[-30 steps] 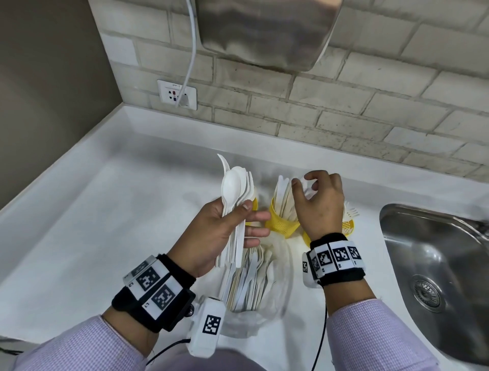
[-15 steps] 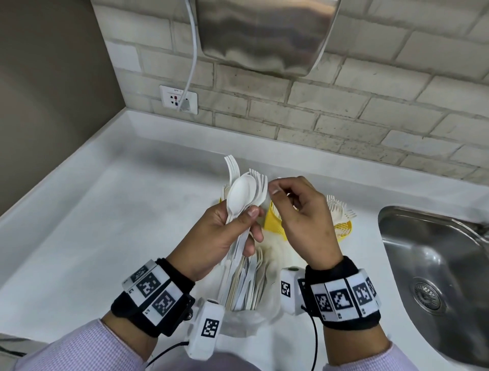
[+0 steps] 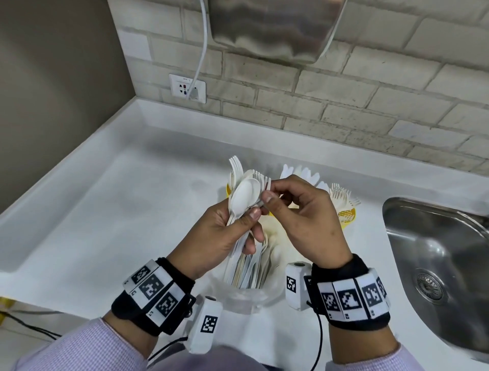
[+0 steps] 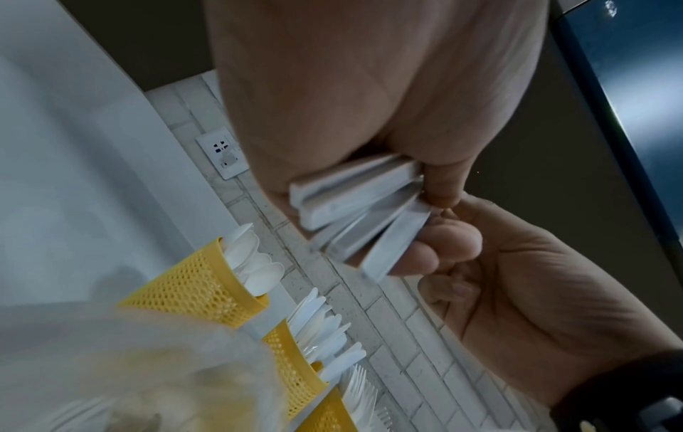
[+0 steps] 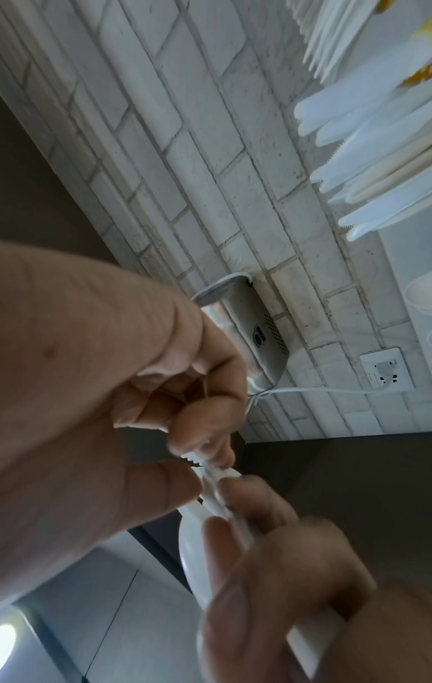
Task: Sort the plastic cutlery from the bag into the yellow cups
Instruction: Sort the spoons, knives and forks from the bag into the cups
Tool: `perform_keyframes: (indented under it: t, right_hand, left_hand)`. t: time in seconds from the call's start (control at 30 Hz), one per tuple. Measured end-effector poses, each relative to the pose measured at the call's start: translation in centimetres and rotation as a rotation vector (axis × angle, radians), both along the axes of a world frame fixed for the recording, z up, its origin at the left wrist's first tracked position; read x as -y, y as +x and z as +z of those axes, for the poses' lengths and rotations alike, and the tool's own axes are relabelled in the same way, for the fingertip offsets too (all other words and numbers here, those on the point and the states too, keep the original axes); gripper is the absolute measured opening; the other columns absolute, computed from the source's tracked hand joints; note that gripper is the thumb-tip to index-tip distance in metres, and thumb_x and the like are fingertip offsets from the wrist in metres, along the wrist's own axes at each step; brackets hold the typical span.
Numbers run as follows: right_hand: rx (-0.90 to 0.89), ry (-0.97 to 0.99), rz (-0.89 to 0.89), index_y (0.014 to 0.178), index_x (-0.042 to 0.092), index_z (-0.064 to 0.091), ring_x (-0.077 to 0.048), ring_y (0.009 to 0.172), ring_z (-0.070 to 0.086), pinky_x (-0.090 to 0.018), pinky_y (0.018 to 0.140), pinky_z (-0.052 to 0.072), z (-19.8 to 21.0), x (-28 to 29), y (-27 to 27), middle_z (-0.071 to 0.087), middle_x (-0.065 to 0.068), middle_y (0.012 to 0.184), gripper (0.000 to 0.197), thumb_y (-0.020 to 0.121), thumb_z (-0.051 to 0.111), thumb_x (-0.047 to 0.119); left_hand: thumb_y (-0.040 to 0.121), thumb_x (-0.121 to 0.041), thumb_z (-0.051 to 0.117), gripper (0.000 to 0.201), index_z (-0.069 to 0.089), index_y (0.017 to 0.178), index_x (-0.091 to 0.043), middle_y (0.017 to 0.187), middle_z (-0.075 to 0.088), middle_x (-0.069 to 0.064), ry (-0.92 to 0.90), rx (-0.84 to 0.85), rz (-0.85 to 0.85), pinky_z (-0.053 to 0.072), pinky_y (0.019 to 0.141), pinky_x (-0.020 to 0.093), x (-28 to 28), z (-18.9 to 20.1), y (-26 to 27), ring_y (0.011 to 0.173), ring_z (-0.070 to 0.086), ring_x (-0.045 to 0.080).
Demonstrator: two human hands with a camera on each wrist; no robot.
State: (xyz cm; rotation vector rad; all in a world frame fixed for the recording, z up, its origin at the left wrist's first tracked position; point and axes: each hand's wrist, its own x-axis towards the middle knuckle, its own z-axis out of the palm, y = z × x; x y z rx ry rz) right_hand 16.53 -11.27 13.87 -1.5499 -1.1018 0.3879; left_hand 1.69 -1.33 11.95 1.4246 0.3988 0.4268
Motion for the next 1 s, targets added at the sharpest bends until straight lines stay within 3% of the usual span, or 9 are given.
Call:
perform_keyframes:
  t: [0.1, 0.17, 0.3, 0.37, 0.47, 0.6, 0.77, 0.87, 1.0]
  right_hand:
    - [-0.039, 0.011, 0.042, 0.093, 0.009, 0.073, -0.008, 0.067, 0.064, -0.021, 0.064, 0.046, 0.1, 0.6, -0.5, 0.068, -0.011, 0.085, 0.004, 0.096, 0.07, 0.01]
    - [-0.096, 0.0, 0.08, 0.101, 0.007, 0.073, -0.005, 0.064, 0.062, -0.016, 0.062, 0.044, -0.1, 0.9, -0.7, 0.066, -0.014, 0.089, 0.007, 0.096, 0.069, 0.011]
    - [-0.198, -0.017, 0.185, 0.112, 0.009, 0.072, -0.009, 0.065, 0.055, -0.02, 0.064, 0.044, -0.7, 1.5, -1.2, 0.06, -0.008, 0.09, 0.021, 0.097, 0.063, 0.02]
    - [-0.289, 0.012, 0.209, 0.116, 0.005, 0.07, -0.015, 0.063, 0.05, -0.026, 0.058, 0.042, -0.8, 1.9, -1.5, 0.061, -0.017, 0.092, 0.025, 0.095, 0.064, 0.018]
    - [-0.361, 0.029, 0.223, 0.115, 0.005, 0.069, -0.016, 0.06, 0.05, -0.029, 0.053, 0.043, -0.7, 2.4, -1.9, 0.061, -0.018, 0.089, 0.025, 0.092, 0.065, 0.014]
    - [-0.373, 0.025, 0.217, 0.108, 0.008, 0.069, -0.016, 0.061, 0.051, -0.028, 0.053, 0.044, -0.4, 2.7, -2.3, 0.062, -0.013, 0.087, 0.019, 0.09, 0.067, 0.014]
    - [-0.341, 0.014, 0.156, 0.112, 0.005, 0.069, -0.02, 0.059, 0.047, -0.03, 0.055, 0.043, -0.4, 2.2, -2.8, 0.06, -0.02, 0.084, 0.023, 0.093, 0.066, 0.018]
    - [-0.308, -0.009, 0.116, 0.111, 0.009, 0.07, -0.019, 0.058, 0.047, -0.03, 0.055, 0.043, -0.3, 1.8, -3.1, 0.063, -0.005, 0.08, 0.021, 0.094, 0.065, 0.02]
    - [-0.257, -0.051, 0.054, 0.115, 0.008, 0.07, -0.017, 0.057, 0.049, -0.027, 0.056, 0.044, -0.1, 1.5, -3.4, 0.06, 0.005, 0.069, 0.017, 0.102, 0.059, 0.01]
  left_hand:
    - [0.102, -0.033, 0.054, 0.035, 0.066, 0.12, -0.006, 0.079, 0.069, 0.008, -0.009, -0.012, -0.022, 0.052, 0.076, 0.035, 0.4, -0.3, -0.7, 0.06, 0.059, 0.02]
    - [0.103, -0.036, 0.054, 0.031, 0.067, 0.117, -0.011, 0.081, 0.07, 0.008, -0.007, -0.007, -0.059, 0.052, 0.077, 0.037, 0.6, -0.5, -1.2, 0.06, 0.059, 0.021]
    - [0.102, -0.039, 0.051, 0.024, 0.072, 0.107, -0.03, 0.081, 0.071, 0.007, -0.042, 0.016, -0.152, 0.048, 0.073, 0.041, 1.2, -0.6, -2.0, 0.056, 0.055, 0.022]
    - [0.102, -0.04, 0.05, 0.025, 0.073, 0.101, -0.032, 0.081, 0.07, 0.007, -0.05, 0.025, -0.193, 0.045, 0.071, 0.04, 1.5, -0.6, -2.2, 0.054, 0.053, 0.022]
    - [0.104, -0.036, 0.048, 0.028, 0.074, 0.095, -0.031, 0.079, 0.069, 0.009, -0.071, 0.035, -0.217, 0.045, 0.067, 0.036, 1.9, -0.5, -2.5, 0.051, 0.052, 0.021]
    - [0.102, -0.035, 0.048, 0.027, 0.074, 0.099, -0.031, 0.078, 0.068, 0.009, -0.092, 0.045, -0.217, 0.047, 0.062, 0.031, 2.2, -0.4, -2.9, 0.05, 0.049, 0.021]
    - [0.101, -0.035, 0.05, 0.027, 0.076, 0.095, -0.029, 0.083, 0.071, 0.009, -0.097, 0.014, -0.141, 0.05, 0.057, 0.027, 2.1, -0.4, -3.2, 0.052, 0.057, 0.018]
    - [0.1, -0.034, 0.052, 0.026, 0.074, 0.105, -0.022, 0.085, 0.073, 0.009, -0.099, 0.001, -0.109, 0.052, 0.057, 0.028, 1.8, -0.4, -3.4, 0.057, 0.06, 0.021]
    - [0.099, -0.034, 0.053, 0.037, 0.065, 0.12, -0.005, 0.088, 0.073, 0.011, -0.081, -0.022, -0.08, 0.052, 0.057, 0.027, 1.5, -0.4, -3.6, 0.059, 0.06, 0.023]
